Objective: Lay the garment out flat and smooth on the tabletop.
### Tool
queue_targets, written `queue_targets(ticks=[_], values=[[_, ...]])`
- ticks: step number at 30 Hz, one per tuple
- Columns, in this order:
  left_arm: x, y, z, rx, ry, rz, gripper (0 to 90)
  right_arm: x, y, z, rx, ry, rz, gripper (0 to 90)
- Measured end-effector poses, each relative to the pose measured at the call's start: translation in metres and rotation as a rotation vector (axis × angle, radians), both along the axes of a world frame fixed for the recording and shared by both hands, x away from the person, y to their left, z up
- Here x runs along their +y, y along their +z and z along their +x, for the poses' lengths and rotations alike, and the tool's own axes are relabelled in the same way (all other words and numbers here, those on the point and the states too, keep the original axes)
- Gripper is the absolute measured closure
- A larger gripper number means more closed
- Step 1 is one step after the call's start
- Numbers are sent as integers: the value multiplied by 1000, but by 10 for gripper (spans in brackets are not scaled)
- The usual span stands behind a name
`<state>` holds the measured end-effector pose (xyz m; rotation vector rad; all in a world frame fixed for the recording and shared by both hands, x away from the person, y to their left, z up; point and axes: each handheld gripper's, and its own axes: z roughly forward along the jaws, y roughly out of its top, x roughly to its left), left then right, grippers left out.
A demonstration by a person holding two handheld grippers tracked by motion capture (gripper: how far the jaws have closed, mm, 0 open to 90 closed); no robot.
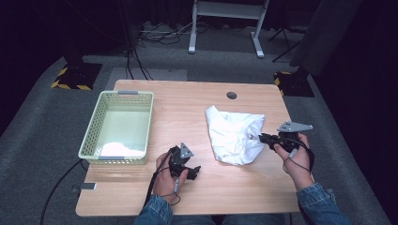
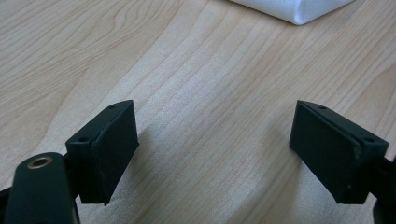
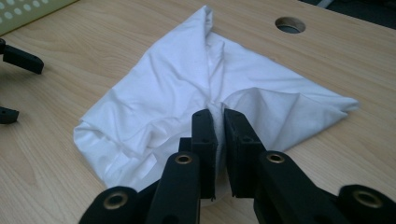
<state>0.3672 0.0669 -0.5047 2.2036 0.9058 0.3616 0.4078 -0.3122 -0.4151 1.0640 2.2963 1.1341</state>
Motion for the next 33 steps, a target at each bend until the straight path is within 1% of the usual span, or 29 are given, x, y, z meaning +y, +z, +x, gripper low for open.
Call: queue_targets(ticks=[1,2,3,5,6,12,14,16,17,19,20,22,23,24,25,26,29,30,33], values=[[0,0,0,0,0,0,148,-3,0,-1,3,-8,5,836],[0,0,0,0,0,0,148,-12,-2,-4,7,-28,11,837],[0,0,0,0,0,0,148,-12,-2,-4,7,-28,11,837],[0,0,0,0,0,0,148,-23,-5,-10,15,-47,18,837],[0,0,0,0,0,0,148,-23,-5,-10,15,-47,18,837],[0,0,0,0,0,-1,148,-42,-10,-21,29,-91,15,838],[0,0,0,0,0,-1,149,-48,-13,-27,28,-113,-4,838],[0,0,0,0,0,-1,148,-50,-14,-29,29,-121,-6,837],[0,0,0,0,0,0,148,-52,-16,-31,37,-129,-5,834],[0,0,0,0,0,0,148,-58,-23,-37,73,-172,-29,826],[0,0,0,0,0,0,148,-60,-26,-39,93,-188,-45,810],[0,0,0,0,0,0,148,-64,-33,-43,168,-209,-81,691],[0,0,0,0,0,0,148,-65,-35,-46,172,-230,-78,616],[0,0,0,0,0,0,148,-66,-37,-48,154,-255,-88,502],[0,0,0,0,0,0,148,-66,-37,-50,124,-272,-105,425],[0,0,0,0,0,0,148,-66,-37,-50,103,-276,-106,413],[0,0,0,0,0,0,148,-62,-35,-50,86,-274,-99,369],[0,0,0,0,0,0,148,-60,-34,-50,77,-277,-103,362],[0,0,0,1,0,-1,148,-52,-31,-48,66,-259,-89,361]])
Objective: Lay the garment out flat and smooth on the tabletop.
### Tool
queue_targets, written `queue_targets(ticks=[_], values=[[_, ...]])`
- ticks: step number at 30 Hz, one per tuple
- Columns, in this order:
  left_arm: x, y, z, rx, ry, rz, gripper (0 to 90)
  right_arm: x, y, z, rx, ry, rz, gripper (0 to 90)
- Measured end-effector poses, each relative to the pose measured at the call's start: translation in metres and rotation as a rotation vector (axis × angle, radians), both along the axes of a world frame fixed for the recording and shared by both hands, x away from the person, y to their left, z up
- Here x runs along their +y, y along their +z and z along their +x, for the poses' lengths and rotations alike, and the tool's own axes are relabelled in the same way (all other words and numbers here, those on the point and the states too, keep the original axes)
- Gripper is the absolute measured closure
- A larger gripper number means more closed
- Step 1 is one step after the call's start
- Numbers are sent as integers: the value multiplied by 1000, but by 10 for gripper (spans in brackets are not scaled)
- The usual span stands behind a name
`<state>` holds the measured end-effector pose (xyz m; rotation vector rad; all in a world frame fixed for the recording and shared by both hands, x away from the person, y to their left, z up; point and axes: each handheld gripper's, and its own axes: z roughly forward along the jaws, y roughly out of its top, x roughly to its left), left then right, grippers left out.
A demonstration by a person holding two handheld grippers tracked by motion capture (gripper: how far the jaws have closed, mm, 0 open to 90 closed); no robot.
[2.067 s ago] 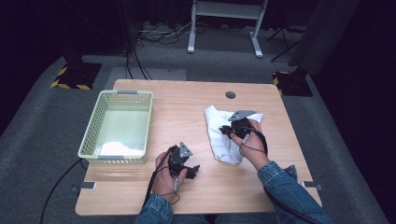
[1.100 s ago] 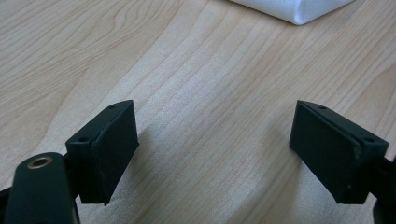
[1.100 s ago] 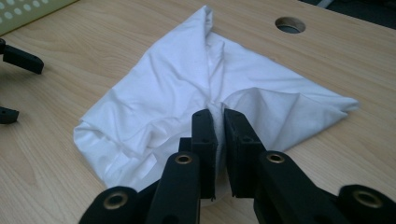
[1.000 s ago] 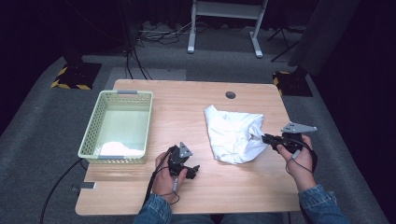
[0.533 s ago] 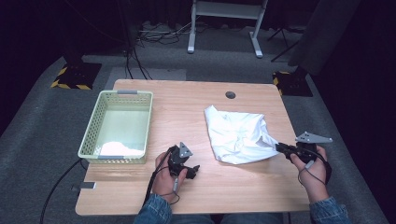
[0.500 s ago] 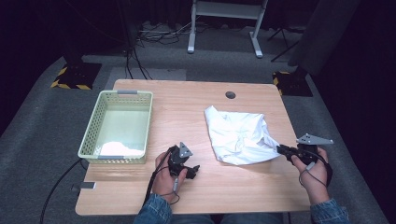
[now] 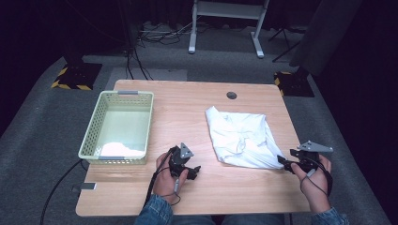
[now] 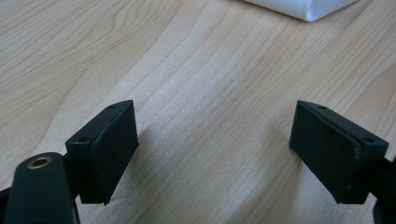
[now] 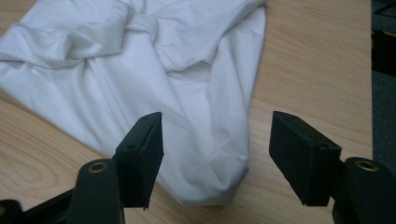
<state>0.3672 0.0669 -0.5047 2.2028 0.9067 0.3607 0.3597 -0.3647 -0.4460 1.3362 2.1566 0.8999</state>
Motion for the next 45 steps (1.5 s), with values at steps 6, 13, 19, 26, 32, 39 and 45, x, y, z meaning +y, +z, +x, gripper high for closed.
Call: queue_targets(ticks=[6,13,19,26,32,39,45], values=[[0,0,0,-1,1,1,148,26,4,5,-17,64,7,367],[2,0,1,0,20,0,148,51,2,17,-7,101,-5,367],[2,0,1,0,23,0,148,69,-1,25,3,139,7,360],[2,0,1,1,22,0,148,89,-5,34,7,188,17,334],[3,0,0,0,14,5,148,109,-15,46,4,238,38,271],[6,2,-6,0,31,16,154,123,-27,60,90,284,31,683],[10,9,-14,-7,45,33,155,126,-18,61,71,328,23,894]])
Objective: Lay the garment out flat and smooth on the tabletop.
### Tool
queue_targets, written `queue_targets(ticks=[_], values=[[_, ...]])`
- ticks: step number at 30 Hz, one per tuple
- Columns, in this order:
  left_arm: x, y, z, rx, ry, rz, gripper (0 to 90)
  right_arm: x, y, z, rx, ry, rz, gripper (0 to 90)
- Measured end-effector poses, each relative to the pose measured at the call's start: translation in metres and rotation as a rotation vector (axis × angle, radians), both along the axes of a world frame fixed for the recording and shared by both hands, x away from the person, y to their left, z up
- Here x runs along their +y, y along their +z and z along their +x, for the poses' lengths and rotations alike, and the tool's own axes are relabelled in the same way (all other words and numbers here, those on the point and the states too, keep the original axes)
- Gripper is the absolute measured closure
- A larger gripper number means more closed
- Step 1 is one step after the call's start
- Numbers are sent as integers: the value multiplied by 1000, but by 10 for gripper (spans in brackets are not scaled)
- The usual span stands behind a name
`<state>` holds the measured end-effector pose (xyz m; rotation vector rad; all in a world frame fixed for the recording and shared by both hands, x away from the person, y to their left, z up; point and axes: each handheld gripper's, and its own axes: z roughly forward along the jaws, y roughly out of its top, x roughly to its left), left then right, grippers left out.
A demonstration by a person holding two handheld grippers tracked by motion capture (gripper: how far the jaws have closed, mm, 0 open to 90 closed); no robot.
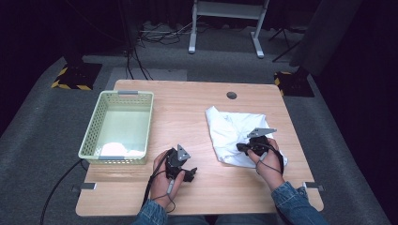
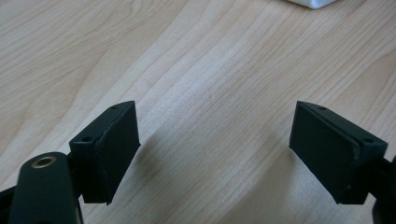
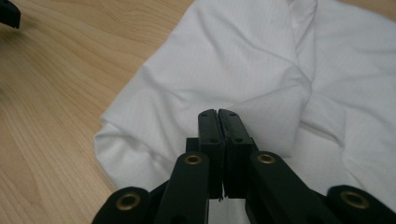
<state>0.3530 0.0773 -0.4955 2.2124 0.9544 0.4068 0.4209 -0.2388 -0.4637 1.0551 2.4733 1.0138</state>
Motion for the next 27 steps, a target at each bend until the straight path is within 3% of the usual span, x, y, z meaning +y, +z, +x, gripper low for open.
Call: queue_targets(ticks=[7,15,22,27], values=[[11,11,-10,-14,32,-18,155,13,23,-1,-54,40,-11,895],[26,18,-20,-32,70,-19,154,40,41,0,-98,102,-28,895],[39,22,-27,-45,100,-31,155,73,50,1,-122,170,-50,895],[45,24,-32,-53,113,-38,155,107,51,-2,-127,238,-64,895]])
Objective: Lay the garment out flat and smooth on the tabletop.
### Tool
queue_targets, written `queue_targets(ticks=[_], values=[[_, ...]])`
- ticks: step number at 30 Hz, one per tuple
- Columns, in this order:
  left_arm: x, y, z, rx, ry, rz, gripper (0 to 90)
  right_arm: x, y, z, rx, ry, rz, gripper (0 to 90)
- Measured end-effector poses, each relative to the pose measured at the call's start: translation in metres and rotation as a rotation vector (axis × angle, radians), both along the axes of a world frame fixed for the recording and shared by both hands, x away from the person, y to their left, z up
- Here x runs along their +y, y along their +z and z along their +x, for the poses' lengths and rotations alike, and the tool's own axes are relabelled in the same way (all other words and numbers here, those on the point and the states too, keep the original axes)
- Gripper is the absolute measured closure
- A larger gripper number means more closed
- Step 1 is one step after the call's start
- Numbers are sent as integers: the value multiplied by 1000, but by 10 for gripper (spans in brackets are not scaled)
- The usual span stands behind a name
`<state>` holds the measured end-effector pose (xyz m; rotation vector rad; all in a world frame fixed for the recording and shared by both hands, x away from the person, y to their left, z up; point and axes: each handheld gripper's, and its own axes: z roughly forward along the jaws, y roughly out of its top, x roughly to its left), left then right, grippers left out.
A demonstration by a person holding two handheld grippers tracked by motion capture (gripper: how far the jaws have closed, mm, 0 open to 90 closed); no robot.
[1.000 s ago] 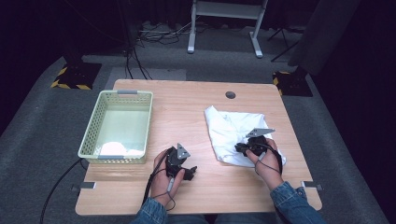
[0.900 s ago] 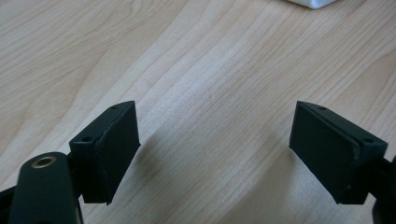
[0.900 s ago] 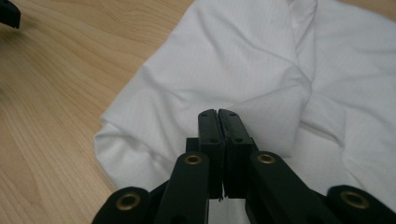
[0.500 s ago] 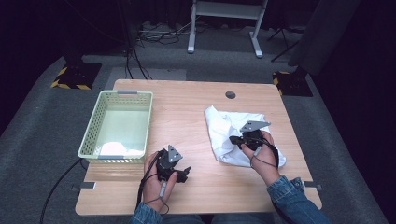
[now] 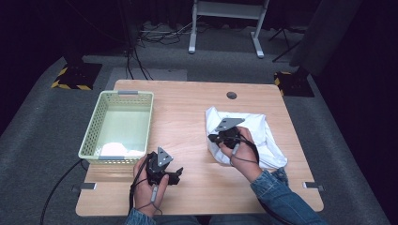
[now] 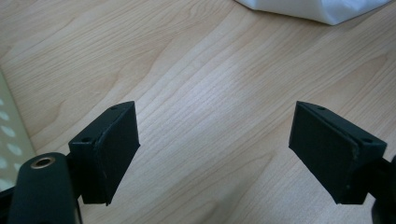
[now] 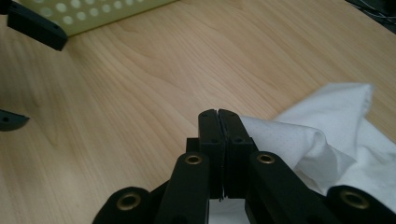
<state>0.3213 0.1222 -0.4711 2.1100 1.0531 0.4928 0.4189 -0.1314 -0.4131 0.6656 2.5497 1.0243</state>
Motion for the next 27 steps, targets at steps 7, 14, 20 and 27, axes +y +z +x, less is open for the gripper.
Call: queue_targets(ticks=[7,14,20,27], values=[[3,1,-1,-5,7,-18,154,53,-17,-16,124,253,7,671],[1,1,1,-3,0,-17,154,29,-8,-7,83,137,65,514],[0,0,2,-2,-2,-14,154,-1,-4,13,66,33,72,471],[1,0,1,7,-12,-14,154,-24,1,33,58,-45,55,458]])
